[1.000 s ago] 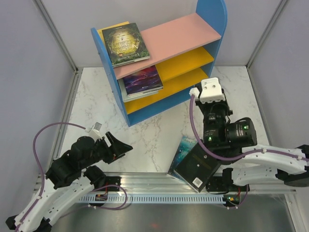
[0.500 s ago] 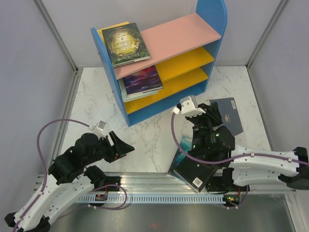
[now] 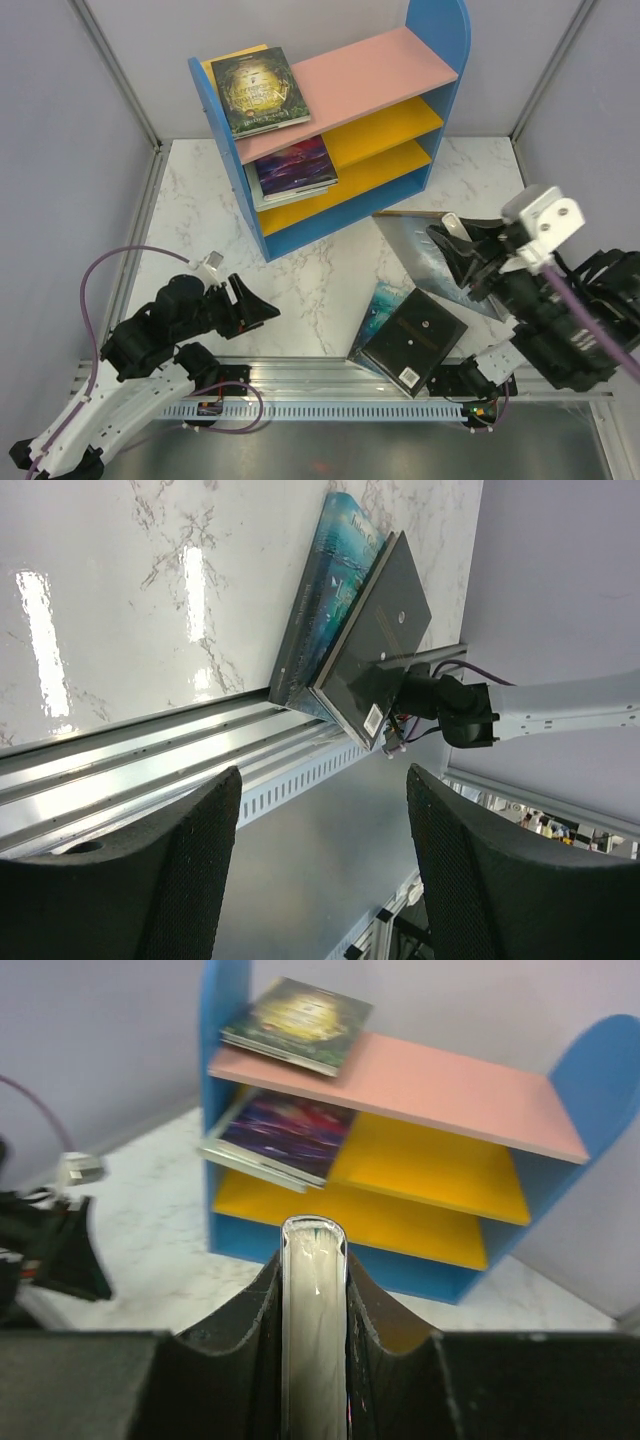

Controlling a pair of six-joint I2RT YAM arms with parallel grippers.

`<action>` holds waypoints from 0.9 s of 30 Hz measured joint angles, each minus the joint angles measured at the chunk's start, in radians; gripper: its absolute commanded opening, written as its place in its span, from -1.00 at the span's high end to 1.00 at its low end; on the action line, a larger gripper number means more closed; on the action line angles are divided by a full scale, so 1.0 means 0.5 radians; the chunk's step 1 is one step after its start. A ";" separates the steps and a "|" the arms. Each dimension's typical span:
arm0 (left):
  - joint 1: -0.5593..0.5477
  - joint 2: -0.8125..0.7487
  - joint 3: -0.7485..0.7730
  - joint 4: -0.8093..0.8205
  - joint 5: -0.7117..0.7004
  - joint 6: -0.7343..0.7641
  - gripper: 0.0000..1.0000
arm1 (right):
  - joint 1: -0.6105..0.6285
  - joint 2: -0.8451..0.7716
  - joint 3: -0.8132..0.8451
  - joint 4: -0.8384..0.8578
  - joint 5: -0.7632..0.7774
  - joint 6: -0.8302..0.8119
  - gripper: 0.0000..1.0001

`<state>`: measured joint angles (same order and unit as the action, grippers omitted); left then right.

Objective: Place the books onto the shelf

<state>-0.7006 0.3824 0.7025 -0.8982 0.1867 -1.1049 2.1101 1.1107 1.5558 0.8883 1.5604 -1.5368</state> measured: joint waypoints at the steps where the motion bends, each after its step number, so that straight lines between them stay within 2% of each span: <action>1: -0.001 -0.010 0.000 -0.003 0.004 0.000 -0.40 | 0.088 0.021 0.087 0.008 -0.002 -0.006 1.00; 4: -0.001 -0.052 0.000 -0.012 0.017 0.000 -0.40 | 0.589 0.015 0.301 0.034 -0.002 0.027 1.00; 6: 0.000 -0.071 0.000 -0.013 0.034 0.000 -0.39 | 0.921 -0.043 0.333 0.043 -0.004 0.089 1.00; 11: 0.000 -0.078 0.000 -0.025 0.069 -0.001 -0.38 | 1.661 -0.298 0.233 0.044 -0.001 0.316 1.00; 14: 0.000 -0.078 0.003 -0.033 0.069 -0.001 -0.37 | 1.946 -0.448 0.129 0.071 -0.002 0.445 1.00; 18: 0.000 -0.076 0.021 -0.047 0.070 0.000 -0.35 | 2.033 -0.601 -0.070 0.129 -0.001 0.589 1.00; 22: 0.000 -0.069 0.069 -0.088 0.069 0.000 -0.33 | 2.036 -0.623 -0.109 0.137 0.000 0.679 1.00; 23: 0.000 -0.069 0.082 -0.096 0.068 0.000 -0.34 | 2.037 -0.615 -0.069 0.020 0.001 0.813 1.00; 24: 0.000 -0.069 0.098 -0.101 0.066 0.000 -0.33 | 2.045 -0.568 0.117 -0.410 0.000 1.075 1.00; 27: 0.000 -0.069 0.128 -0.105 0.066 0.000 -0.32 | 1.993 -0.446 0.465 -1.099 -0.011 1.588 1.00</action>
<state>-0.7006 0.3481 0.7666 -0.9504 0.2195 -1.1049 3.1065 0.8879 1.7885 0.3386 1.5547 -0.7425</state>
